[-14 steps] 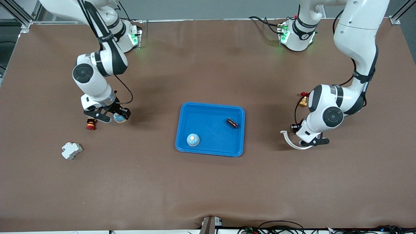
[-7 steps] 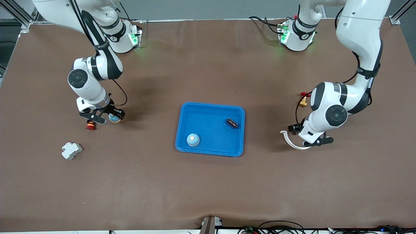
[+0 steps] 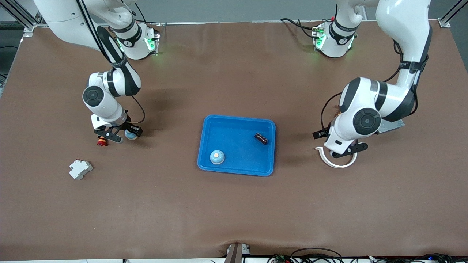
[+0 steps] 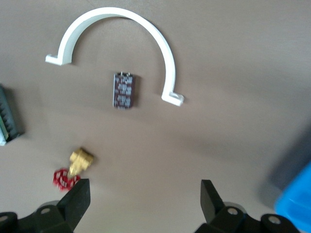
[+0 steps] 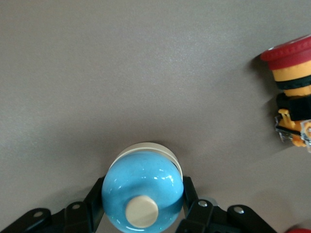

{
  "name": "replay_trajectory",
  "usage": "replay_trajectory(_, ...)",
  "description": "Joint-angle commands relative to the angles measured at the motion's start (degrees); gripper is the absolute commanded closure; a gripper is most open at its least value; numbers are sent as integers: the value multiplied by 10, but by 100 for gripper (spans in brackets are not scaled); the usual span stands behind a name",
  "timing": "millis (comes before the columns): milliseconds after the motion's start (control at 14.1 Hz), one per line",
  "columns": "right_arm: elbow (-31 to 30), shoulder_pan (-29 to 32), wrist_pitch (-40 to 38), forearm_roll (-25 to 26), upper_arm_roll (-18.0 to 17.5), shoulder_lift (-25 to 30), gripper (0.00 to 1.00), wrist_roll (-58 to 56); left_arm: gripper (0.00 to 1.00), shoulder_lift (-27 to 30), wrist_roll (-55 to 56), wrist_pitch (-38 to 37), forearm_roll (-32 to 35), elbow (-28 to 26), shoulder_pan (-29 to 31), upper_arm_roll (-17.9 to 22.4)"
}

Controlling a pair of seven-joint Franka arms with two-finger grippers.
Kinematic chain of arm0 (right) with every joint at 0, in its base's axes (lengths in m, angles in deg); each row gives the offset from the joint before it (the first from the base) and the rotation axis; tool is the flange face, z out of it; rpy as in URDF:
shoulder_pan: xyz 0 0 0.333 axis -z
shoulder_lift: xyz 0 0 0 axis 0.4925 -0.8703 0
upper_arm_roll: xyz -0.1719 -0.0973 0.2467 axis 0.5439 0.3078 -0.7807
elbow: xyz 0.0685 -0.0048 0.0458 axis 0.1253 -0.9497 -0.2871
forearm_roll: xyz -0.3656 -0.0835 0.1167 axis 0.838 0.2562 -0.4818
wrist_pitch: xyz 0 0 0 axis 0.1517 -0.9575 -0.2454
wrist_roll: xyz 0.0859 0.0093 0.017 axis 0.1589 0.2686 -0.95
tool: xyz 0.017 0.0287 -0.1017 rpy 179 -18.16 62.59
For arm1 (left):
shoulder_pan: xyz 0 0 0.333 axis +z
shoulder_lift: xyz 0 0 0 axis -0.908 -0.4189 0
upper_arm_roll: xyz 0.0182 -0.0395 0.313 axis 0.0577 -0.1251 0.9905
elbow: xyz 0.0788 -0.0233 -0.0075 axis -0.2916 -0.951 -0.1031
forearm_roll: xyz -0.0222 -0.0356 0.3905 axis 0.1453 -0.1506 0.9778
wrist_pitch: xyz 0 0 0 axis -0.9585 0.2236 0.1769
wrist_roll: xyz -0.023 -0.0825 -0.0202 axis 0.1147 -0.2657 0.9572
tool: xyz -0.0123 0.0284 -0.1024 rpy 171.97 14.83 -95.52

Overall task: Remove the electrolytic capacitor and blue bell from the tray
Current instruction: 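Set the capacitor inside the arch while the right gripper carries the bell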

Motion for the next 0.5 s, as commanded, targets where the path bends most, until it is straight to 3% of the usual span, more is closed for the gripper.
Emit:
replay_trajectory(0,9,7,18,-14,-12,-17,1,-7,0,15,81,-33,-57,45,-1,-11)
replay_trajectory(212,27,-10,-9,-14,-18,5,0,-6,0,-7,218,-19,-78,93,-7,-26)
replay_trajectory(425,152,-43,-234,-14,-19,26,0,22,0,-36,305,-7,-79,130,-19,-26)
